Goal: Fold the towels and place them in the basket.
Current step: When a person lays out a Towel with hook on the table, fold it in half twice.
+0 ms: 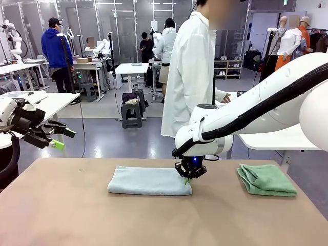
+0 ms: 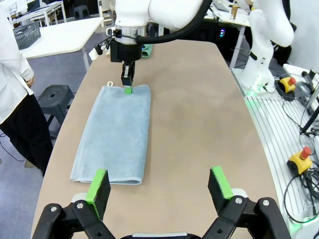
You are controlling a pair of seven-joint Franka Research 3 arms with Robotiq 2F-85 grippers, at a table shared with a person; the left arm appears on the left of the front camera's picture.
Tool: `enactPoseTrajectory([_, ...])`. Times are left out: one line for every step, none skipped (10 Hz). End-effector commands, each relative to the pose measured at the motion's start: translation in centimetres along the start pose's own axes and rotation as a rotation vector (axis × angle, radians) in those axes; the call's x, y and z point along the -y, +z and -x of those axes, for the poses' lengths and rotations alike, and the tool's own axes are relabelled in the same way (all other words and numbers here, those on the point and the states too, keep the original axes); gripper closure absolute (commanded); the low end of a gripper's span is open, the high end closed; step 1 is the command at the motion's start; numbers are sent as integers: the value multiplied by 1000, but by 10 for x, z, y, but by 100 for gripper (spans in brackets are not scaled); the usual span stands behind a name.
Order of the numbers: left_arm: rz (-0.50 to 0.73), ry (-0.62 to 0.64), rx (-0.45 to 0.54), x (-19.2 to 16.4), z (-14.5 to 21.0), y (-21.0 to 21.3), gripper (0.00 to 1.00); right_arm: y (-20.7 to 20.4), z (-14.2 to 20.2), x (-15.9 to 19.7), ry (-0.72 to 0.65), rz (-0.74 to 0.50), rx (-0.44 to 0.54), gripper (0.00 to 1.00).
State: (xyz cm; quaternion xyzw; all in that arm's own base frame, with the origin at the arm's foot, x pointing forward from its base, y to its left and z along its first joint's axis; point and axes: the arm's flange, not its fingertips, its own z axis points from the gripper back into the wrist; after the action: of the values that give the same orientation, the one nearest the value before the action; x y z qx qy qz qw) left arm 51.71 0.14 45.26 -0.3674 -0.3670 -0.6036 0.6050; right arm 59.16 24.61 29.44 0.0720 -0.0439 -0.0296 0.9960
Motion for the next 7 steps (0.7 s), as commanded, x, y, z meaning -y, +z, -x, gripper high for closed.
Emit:
enactPoseTrajectory([4, -1, 3, 1, -1, 1, 0, -3, -2, 2, -7, 54, 1, 100])
enactPoseTrajectory([4, -1, 3, 1, -1, 1, 0, 2, 0, 10, 30, 57, 2, 100])
enactPoseTrajectory([4, -1, 3, 1, -1, 1, 0, 8, 3, 23, 57, 74, 1, 100])
enactPoseTrajectory([4, -1, 3, 1, -1, 1, 0, 12, 6, 35, 56, 82, 6, 100])
enactPoseTrajectory([4, -1, 3, 1, -1, 1, 0, 16, 9, 47, 49, 82, 12, 100])
enactPoseTrajectory([4, -1, 3, 1, -1, 1, 0, 19, 11, 55, 41, 79, 16, 100])
enactPoseTrajectory([4, -1, 3, 1, -1, 1, 0, 21, 13, 60, 40, 78, 23, 100])
